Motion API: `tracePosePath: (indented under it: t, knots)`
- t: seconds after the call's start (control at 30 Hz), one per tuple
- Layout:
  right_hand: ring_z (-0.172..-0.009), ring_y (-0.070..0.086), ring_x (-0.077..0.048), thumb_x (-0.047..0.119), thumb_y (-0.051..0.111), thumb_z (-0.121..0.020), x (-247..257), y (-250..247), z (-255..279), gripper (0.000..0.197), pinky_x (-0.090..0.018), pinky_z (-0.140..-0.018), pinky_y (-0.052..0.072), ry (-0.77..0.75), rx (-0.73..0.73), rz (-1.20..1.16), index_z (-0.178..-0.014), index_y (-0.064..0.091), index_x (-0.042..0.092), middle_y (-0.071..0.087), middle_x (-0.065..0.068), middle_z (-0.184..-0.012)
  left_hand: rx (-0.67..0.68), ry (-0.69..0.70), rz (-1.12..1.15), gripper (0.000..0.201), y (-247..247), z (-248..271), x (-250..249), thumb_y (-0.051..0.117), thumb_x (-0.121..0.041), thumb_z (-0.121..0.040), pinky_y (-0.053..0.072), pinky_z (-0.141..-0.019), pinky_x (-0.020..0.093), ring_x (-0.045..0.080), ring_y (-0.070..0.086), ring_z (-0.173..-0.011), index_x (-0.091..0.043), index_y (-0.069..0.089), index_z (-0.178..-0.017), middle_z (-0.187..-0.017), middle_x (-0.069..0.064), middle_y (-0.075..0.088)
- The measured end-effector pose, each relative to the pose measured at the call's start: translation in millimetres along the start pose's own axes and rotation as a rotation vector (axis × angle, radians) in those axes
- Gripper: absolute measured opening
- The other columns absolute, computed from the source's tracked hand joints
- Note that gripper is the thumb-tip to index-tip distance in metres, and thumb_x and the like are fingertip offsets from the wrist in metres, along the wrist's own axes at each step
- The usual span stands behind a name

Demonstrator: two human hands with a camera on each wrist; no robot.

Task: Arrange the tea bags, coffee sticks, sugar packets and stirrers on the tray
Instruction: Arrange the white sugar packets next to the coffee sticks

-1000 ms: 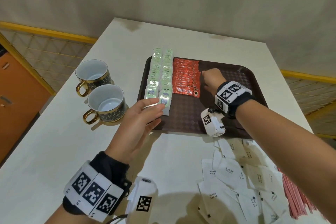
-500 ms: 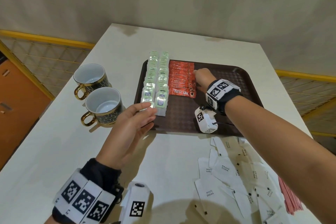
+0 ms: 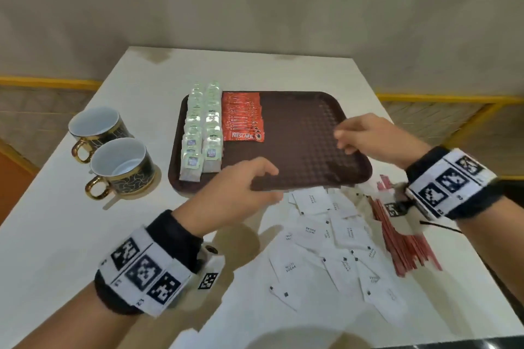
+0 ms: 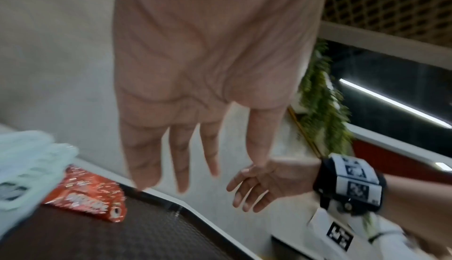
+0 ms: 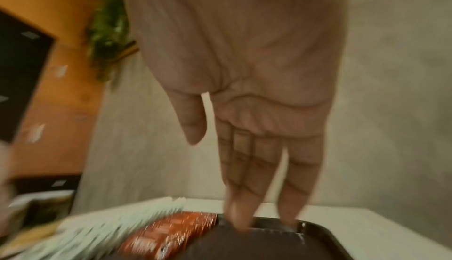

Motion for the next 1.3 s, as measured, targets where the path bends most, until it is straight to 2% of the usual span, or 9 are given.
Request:
tracePosePath:
  t: [0.17,0.27,0.37,0.47,0.6,0.7,0.83,1.1,1.3]
  knots:
    - [-0.108,0.054,-0.013,0.048,0.062,-0.089,-35.0,28.9,68.1,0.053,-0.027,-0.09,0.043,0.01,0.291,0.473,-0.133,0.051,0.021,0.054,0.003,-0.132,0.352,0.118,-0.573,0.092,62.6,-14.7,-42.4,0.065,-0.058,-0.083,0.009,-0.12,0.052,0.032,-0.007,-0.149,-0.03,0.014,-0.154,-0.162,0.008,0.011]
    - [-0.142,0.029,-0.025,0.054,0.067,-0.082,-55.8,64.9,88.4,0.096,-0.036,-0.112,0.031,0.036,0.449,0.568,-0.154,0.008,0.035,0.007,-0.005,-0.162,0.493,0.104,-0.703,0.113,98.2,-20.1,-36.5,0.069,-0.058,-0.079,-0.004,-0.119,0.055,0.034,-0.024,-0.146,-0.026,-0.008,-0.155,-0.162,0.012,-0.016]
    - [-0.15,-0.001,-0.033,0.047,0.073,-0.08,-61.1,87.2,98.4,0.115,-0.043,-0.118,0.022,0.03,0.445,0.636,-0.152,-0.016,0.034,-0.023,-0.008,-0.159,0.515,0.063,-0.78,0.121,116.2,-19.1,-19.5,0.072,-0.053,-0.08,0.006,-0.118,0.055,0.036,-0.021,-0.147,-0.024,-0.02,-0.153,-0.159,0.011,-0.028]
    - [-0.149,0.0,-0.039,0.037,0.071,-0.085,-56.9,92.9,102.4,0.109,-0.045,-0.117,0.024,0.009,0.416,0.671,-0.153,-0.014,0.03,-0.02,-0.015,-0.16,0.468,0.047,-0.761,0.107,116.0,-10.1,-12.4,0.068,-0.041,-0.087,0.031,-0.111,0.051,0.036,-0.009,-0.149,-0.028,-0.015,-0.154,-0.16,0.003,-0.027]
    - [-0.146,0.012,-0.041,0.032,0.066,-0.089,-48.5,100.8,105.2,0.101,-0.042,-0.11,0.037,-0.041,0.41,0.673,-0.154,-0.01,0.026,-0.015,-0.021,-0.159,0.478,0.009,-0.761,0.087,101.8,3.3,-2.1,0.059,-0.031,-0.095,0.035,-0.111,0.048,0.035,-0.002,-0.15,-0.032,-0.004,-0.155,-0.161,0.001,-0.023]
    - [-0.143,0.019,-0.041,0.036,0.066,-0.089,-45.8,104.4,105.0,0.098,-0.041,-0.108,0.039,-0.056,0.418,0.654,-0.155,-0.005,0.025,-0.009,-0.022,-0.159,0.42,0.023,-0.794,0.071,94.8,6.5,-3.8,0.056,-0.018,-0.093,0.044,-0.097,0.041,0.035,0.029,-0.137,-0.03,0.017,-0.152,-0.162,0.008,0.002]
    - [-0.117,0.044,-0.024,0.052,0.067,-0.082,-42.2,86.4,100.2,0.072,-0.032,-0.089,0.045,-0.141,0.267,0.573,-0.141,0.035,0.025,0.043,-0.005,-0.131,0.287,0.061,-0.758,0.05,83.7,5.5,-21.7,0.06,-0.028,-0.09,0.042,-0.077,0.034,0.025,0.04,-0.113,-0.023,0.038,-0.135,-0.131,0.001,0.038]
    - [-0.131,0.03,-0.033,0.062,0.074,-0.069,-44.3,101.1,82.0,0.103,-0.043,-0.097,0.044,-0.298,0.363,0.757,-0.149,0.018,0.03,0.017,-0.006,-0.153,0.296,-0.09,-0.756,0.072,84.2,10.9,-4.5,0.069,-0.055,-0.078,0.044,-0.093,0.04,0.026,0.036,-0.121,-0.03,0.035,-0.136,-0.139,0.0,0.031]
    - [-0.093,0.042,-0.023,0.04,0.065,-0.085,-33.6,102.3,81.2,0.038,-0.034,-0.068,0.038,-0.401,0.273,0.834,-0.115,0.052,0.02,0.043,-0.002,-0.111,0.216,-0.037,-0.731,0.043,85.0,13.2,-0.2,0.061,-0.029,-0.09,0.042,-0.077,0.034,0.026,0.047,-0.106,-0.021,0.044,-0.129,-0.126,0.004,0.04]
Point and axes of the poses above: each hand's wrist, its own z-axis away from the middle knuckle, its own y-axis out of the palm, x = y × z, the point moved 1 cm from there along -z, towards the middle knuckle
